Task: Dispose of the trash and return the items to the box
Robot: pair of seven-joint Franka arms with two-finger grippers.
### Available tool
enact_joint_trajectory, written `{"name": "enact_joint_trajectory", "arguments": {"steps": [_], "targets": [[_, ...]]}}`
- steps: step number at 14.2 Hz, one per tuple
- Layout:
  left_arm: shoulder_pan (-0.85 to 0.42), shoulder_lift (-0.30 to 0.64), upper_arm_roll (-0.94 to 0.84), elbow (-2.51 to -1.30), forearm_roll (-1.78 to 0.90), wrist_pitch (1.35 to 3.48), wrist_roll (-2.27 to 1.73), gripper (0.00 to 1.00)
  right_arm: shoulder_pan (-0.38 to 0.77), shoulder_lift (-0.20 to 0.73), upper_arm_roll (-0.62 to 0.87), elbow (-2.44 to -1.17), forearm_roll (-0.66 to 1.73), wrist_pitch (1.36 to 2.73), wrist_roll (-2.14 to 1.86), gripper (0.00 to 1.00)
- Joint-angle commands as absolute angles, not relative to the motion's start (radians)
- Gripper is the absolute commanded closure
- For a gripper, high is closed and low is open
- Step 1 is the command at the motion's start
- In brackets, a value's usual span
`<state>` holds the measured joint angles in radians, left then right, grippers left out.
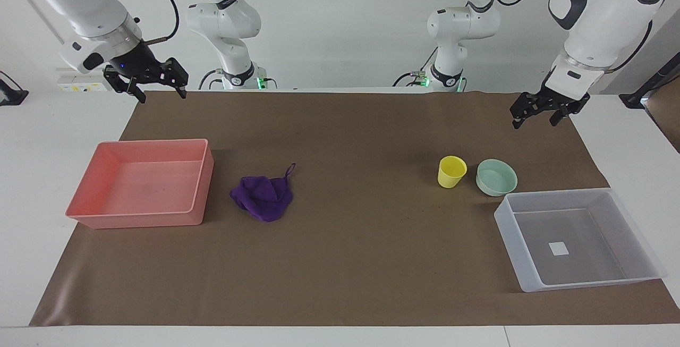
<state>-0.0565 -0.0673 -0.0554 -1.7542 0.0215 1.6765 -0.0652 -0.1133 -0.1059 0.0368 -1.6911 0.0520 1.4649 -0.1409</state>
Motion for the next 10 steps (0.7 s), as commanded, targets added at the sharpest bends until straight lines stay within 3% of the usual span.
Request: {"name": "enact_joint_trajectory", "arguments": {"steps": [1, 5, 7, 10], "targets": [[-0.049, -0.092, -0.057, -1.784, 0.032, 1.701, -0.054, 0.0, -0.124, -0.129, 0.038, -1.721, 0.044, 1.491, -0.13, 0.0], [-0.049, -0.091, -0.057, -1.776, 0.032, 1.695, -0.064, 0.0, -0.109, -0.123, 0.043, -1.756, 0.057, 1.58, -0.126, 0.01], [-0.049, -0.094, -0.057, -1.787, 0.034, 1.687, -0.075, 0.0, -0.04, -0.048, 0.044, -1.782, 0.057, 1.69, -0.112, 0.01], [-0.032, -0.161, -0.057, -1.966, 0.034, 1.832, -0.113, 0.0, 0.043, 0.079, 0.046, -1.785, 0.049, 1.842, -0.035, 0.01]]}}
